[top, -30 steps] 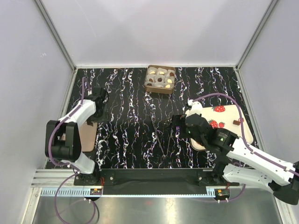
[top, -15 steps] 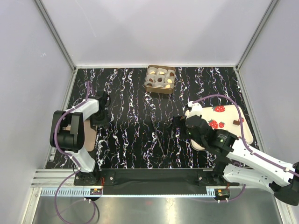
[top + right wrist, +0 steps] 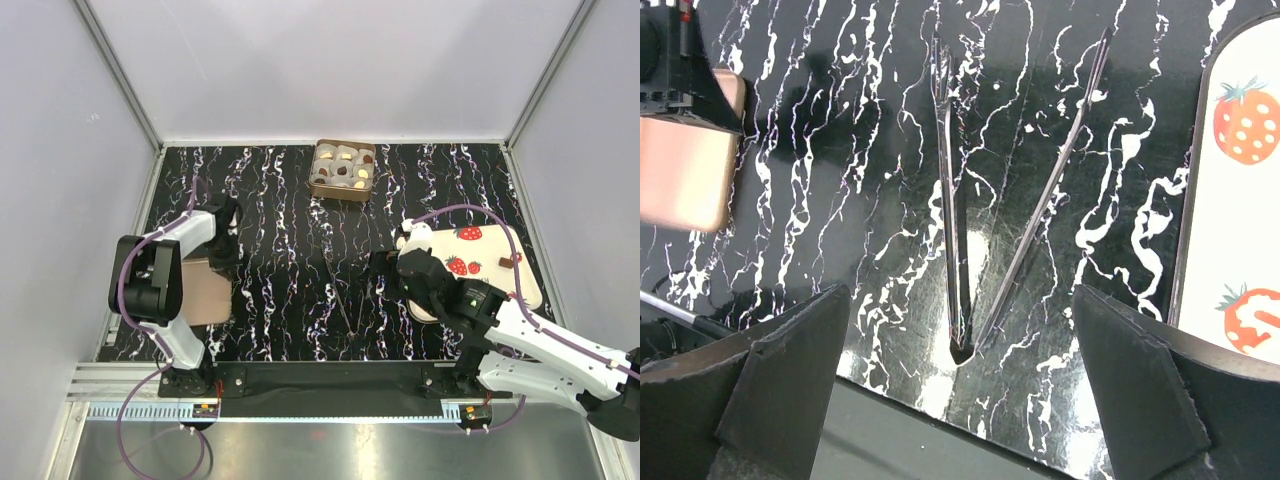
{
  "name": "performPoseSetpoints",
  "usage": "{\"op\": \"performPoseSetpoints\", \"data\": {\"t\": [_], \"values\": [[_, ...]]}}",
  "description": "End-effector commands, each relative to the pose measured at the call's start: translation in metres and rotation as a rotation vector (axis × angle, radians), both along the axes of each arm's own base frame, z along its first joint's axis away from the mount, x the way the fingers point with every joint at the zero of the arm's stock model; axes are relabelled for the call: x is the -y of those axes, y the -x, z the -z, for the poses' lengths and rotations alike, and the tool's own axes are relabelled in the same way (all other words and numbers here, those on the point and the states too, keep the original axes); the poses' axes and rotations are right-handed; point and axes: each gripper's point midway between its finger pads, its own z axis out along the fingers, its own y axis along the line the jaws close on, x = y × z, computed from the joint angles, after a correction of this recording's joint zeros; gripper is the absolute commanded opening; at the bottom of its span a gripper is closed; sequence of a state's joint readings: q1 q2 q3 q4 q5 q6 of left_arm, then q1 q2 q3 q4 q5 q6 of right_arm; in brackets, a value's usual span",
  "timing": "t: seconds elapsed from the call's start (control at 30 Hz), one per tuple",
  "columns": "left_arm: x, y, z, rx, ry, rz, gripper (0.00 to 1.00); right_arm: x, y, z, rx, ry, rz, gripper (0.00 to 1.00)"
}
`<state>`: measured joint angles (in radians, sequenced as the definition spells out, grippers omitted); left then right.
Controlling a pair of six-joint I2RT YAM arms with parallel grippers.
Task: Pack the chocolate
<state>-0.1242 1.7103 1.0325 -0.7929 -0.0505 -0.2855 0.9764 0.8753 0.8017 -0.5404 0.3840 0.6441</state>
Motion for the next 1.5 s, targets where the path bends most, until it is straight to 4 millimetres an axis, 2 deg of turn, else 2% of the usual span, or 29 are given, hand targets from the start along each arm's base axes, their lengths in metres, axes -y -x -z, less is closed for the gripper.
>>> {"op": "performPoseSetpoints", "data": {"t": [0.0,0.1,0.13,0.17,0.2,0.23,0.3,0.33,0.37,0.43,0.47,0.53,0.57,0.6,0.63,0.67,0.7,0.73,0.77,0.83,0.9,0.93,0.97,1.0,1.07,1.17,1.23,1.33,1.47], "values": [[0.043,-0.019,-0.031,0.103,0.139,0.059,0.03,-0.008,-0.007,-0.007,0.043,-0.048,0.009,1.00],[0.069,-0.029,-0.061,0.172,0.245,0.072,0.00,-0.025,-0.006,-0.006,0.039,-0.097,-0.039,0.99],[0.078,-0.035,-0.081,0.222,0.301,0.077,0.00,-0.030,-0.006,-0.007,0.037,-0.113,-0.052,0.99],[0.084,-0.038,-0.092,0.247,0.335,0.070,0.00,-0.041,-0.006,-0.015,0.052,-0.163,-0.088,0.99],[0.090,-0.041,-0.102,0.273,0.366,0.072,0.00,-0.045,-0.005,-0.013,0.053,-0.177,-0.103,0.99],[0.099,-0.043,-0.123,0.318,0.426,0.087,0.00,-0.050,-0.005,-0.015,0.060,-0.188,-0.117,0.98],[0.112,-0.046,-0.144,0.370,0.506,0.102,0.00,-0.061,-0.005,-0.028,0.081,-0.242,-0.156,0.98],[0.124,-0.040,-0.162,0.395,0.597,0.138,0.00,-0.066,-0.004,-0.032,0.098,-0.248,-0.187,0.98],[0.133,-0.042,-0.174,0.431,0.652,0.162,0.00,-0.076,-0.001,-0.047,0.124,-0.297,-0.242,0.97],[0.153,-0.030,-0.194,0.435,0.784,0.231,0.00,-0.083,0.001,-0.060,0.179,-0.303,-0.311,0.96],[0.161,-0.024,-0.204,0.448,0.821,0.269,0.00,-0.089,0.003,-0.078,0.226,-0.331,-0.361,0.96],[0.172,-0.012,-0.214,0.438,0.882,0.330,0.00,-0.092,-0.001,-0.090,0.310,-0.281,-0.429,0.96],[0.175,-0.007,-0.218,0.443,0.896,0.368,0.00,-0.093,-0.001,-0.096,0.331,-0.267,-0.469,0.96],[0.181,0.002,-0.222,0.436,0.915,0.403,0.00,-0.093,-0.004,-0.112,0.379,-0.264,-0.489,0.96],[0.185,0.009,-0.224,0.428,0.940,0.430,0.00,-0.094,-0.006,-0.115,0.434,-0.222,-0.540,0.96],[0.186,0.016,-0.227,0.431,0.946,0.456,0.00,-0.099,-0.002,-0.132,0.500,-0.248,-0.610,0.96],[0.188,0.022,-0.226,0.423,0.951,0.476,0.00,-0.092,-0.013,-0.137,0.563,-0.216,-0.616,0.96],[0.189,0.026,-0.226,0.420,0.955,0.495,0.00,-0.092,-0.017,-0.141,0.600,-0.215,-0.636,0.96],[0.189,0.031,-0.229,0.437,0.954,0.523,0.00,-0.095,-0.010,-0.150,0.665,-0.247,-0.727,0.96],[0.192,0.041,-0.231,0.430,0.971,0.559,0.00,-0.088,-0.022,-0.154,0.752,-0.221,-0.778,0.97],[0.194,0.052,-0.240,0.456,0.994,0.611,0.00,-0.092,-0.013,-0.160,0.798,-0.232,-0.928,0.98],[0.196,0.057,-0.240,0.452,1.003,0.619,0.00,-0.092,-0.026,-0.149,0.780,-0.197,-0.976,0.98],[0.197,0.061,-0.245,0.477,1.010,0.645,0.00,-0.095,-0.016,-0.155,0.743,-0.207,-1.082,0.97],[0.199,0.066,-0.245,0.472,1.021,0.663,0.00,-0.100,-0.028,-0.140,0.729,-0.160,-1.129,0.97],[0.202,0.075,-0.249,0.479,1.041,0.701,0.00,-0.102,-0.032,-0.134,0.690,-0.124,-1.176,0.96],[0.204,0.088,-0.251,0.475,1.062,0.756,0.00,-0.107,-0.048,-0.120,0.805,-0.052,-1.179,0.96],[0.204,0.094,-0.253,0.473,1.078,0.780,0.00,-0.108,-0.053,-0.122,0.920,-0.010,-1.182,0.96],[0.203,0.103,-0.254,0.465,1.094,0.815,0.00,-0.111,-0.057,-0.109,0.981,0.053,-1.263,0.93],[0.205,0.109,-0.255,0.457,1.113,0.837,0.00,-0.115,-0.044,-0.097,1.000,0.046,-1.405,0.87]]}}
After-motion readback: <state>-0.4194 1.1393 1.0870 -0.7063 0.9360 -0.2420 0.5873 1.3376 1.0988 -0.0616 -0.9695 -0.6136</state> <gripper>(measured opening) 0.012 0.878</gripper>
